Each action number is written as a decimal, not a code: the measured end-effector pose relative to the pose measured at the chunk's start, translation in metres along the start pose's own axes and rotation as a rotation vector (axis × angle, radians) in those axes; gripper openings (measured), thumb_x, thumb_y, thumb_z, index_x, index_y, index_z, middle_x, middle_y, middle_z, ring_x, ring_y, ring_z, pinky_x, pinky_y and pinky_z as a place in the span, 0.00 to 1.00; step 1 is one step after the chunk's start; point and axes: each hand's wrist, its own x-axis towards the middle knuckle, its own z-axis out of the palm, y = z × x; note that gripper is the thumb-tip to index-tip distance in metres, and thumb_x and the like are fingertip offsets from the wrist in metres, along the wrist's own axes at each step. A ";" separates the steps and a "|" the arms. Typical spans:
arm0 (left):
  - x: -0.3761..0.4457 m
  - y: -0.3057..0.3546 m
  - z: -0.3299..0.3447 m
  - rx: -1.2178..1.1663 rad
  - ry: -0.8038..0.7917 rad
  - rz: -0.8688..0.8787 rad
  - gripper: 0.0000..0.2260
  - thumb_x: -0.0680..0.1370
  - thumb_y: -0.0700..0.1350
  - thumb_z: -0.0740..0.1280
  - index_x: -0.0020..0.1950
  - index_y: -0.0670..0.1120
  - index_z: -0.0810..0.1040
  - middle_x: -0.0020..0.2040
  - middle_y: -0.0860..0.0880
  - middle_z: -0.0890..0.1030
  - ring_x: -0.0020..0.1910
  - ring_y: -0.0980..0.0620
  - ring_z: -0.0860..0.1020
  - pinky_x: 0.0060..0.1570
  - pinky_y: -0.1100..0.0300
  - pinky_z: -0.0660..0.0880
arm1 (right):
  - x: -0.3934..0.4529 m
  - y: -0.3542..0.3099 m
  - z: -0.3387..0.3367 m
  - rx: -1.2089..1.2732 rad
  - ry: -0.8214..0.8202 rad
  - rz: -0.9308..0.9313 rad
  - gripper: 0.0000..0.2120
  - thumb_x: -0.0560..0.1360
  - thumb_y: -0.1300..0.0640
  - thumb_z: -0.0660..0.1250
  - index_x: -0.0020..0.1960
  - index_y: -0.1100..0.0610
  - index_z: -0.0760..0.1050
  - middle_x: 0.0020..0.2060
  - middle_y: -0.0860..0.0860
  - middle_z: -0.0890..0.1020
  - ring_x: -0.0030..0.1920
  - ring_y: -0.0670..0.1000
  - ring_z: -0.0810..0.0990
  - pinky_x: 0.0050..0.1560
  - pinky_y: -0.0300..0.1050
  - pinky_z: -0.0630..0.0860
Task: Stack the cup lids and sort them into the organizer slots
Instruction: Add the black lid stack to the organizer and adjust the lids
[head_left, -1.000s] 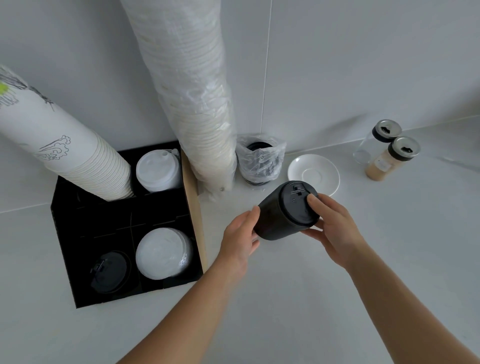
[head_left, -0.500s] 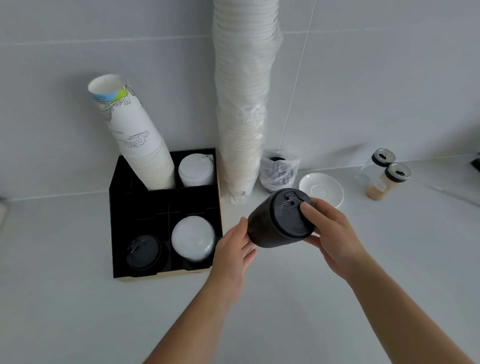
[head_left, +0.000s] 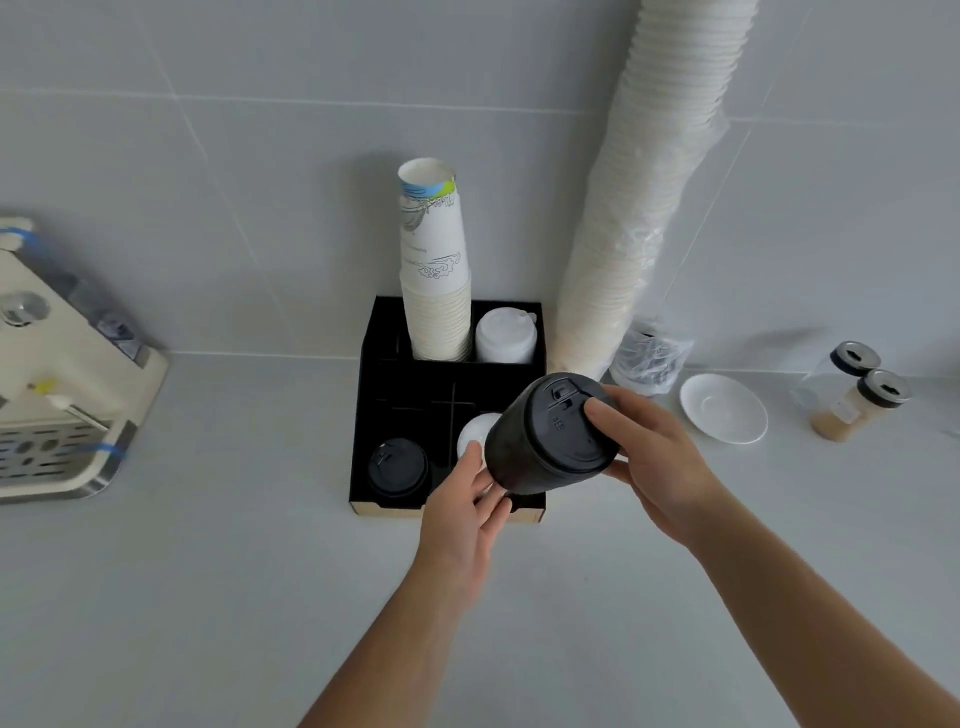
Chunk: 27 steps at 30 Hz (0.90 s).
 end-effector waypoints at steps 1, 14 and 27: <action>-0.001 0.001 -0.003 -0.013 0.005 -0.006 0.17 0.81 0.53 0.62 0.60 0.42 0.78 0.61 0.44 0.81 0.61 0.50 0.79 0.70 0.51 0.68 | 0.000 0.000 0.003 0.002 -0.007 -0.002 0.10 0.79 0.56 0.65 0.59 0.54 0.80 0.51 0.51 0.86 0.51 0.48 0.83 0.51 0.45 0.78; -0.008 0.026 -0.072 -0.231 0.128 -0.031 0.16 0.80 0.51 0.65 0.61 0.42 0.79 0.61 0.43 0.80 0.61 0.45 0.77 0.68 0.50 0.71 | 0.020 -0.001 0.087 -0.097 -0.101 0.068 0.08 0.78 0.54 0.68 0.55 0.51 0.82 0.49 0.48 0.86 0.49 0.48 0.82 0.51 0.46 0.76; 0.013 0.040 -0.096 -0.234 0.197 -0.042 0.21 0.81 0.52 0.61 0.71 0.43 0.71 0.69 0.46 0.75 0.72 0.47 0.70 0.71 0.53 0.65 | 0.066 0.013 0.126 -0.258 -0.154 0.134 0.11 0.78 0.53 0.67 0.59 0.50 0.82 0.54 0.52 0.86 0.57 0.53 0.83 0.55 0.47 0.78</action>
